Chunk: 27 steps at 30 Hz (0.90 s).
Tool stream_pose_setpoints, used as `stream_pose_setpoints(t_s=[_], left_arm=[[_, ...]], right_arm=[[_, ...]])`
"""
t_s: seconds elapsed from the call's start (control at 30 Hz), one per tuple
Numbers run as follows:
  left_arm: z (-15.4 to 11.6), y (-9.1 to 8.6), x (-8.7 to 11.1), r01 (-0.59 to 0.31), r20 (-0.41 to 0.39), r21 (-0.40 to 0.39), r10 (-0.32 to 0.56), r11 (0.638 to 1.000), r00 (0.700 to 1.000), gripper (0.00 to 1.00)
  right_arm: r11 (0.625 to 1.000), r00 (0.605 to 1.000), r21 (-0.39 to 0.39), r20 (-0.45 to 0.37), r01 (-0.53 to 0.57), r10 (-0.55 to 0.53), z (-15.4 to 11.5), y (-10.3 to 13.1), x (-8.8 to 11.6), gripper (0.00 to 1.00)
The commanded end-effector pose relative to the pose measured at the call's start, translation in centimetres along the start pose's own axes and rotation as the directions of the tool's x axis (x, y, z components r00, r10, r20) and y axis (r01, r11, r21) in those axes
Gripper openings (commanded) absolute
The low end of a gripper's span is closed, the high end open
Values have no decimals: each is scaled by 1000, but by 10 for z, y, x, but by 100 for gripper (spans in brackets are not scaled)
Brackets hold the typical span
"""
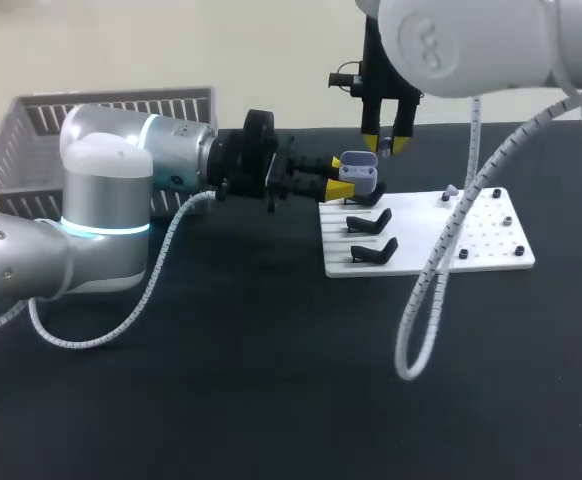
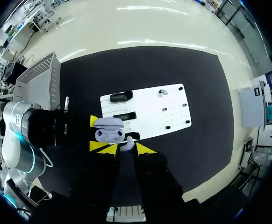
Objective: Pick up each earbud case from the left stands, insert the matching earbuds, close the lid, and place the case in the box.
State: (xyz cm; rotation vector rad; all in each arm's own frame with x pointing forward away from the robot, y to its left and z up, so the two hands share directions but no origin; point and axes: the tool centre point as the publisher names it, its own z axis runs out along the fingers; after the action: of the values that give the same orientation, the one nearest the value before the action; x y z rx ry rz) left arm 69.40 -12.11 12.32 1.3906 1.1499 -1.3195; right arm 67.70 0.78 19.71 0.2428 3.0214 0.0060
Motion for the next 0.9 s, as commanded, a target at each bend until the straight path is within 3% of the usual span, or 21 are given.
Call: stream_pose_setpoints(t_s=[0.03, 0.2, 0.37, 0.67, 0.9], left_arm=[[0, 0, 1, -1, 2, 0, 1, 1000, 1000, 0], [0, 0, 1, -1, 2, 0, 1, 1000, 1000, 0], [0, 0, 1, -1, 2, 0, 1, 1000, 1000, 0], [9, -3, -3, -32, -2, -9, 32, 999, 999, 0], [16, -8, -3, -49, 7, -8, 49, 999, 999, 0]], right_arm=[[994, 995, -27, 11, -102, 102, -8, 7, 2, 0], [955, 957, -58, 15, -289, 291, -14, 14, 6, 0], [918, 918, -38, 18, -395, 396, -18, 14, 9, 0], [887, 887, -7, 0, -461, 461, -13, 3, 11, 0], [891, 891, 9, 3, -454, 454, -8, 2, 12, 0]])
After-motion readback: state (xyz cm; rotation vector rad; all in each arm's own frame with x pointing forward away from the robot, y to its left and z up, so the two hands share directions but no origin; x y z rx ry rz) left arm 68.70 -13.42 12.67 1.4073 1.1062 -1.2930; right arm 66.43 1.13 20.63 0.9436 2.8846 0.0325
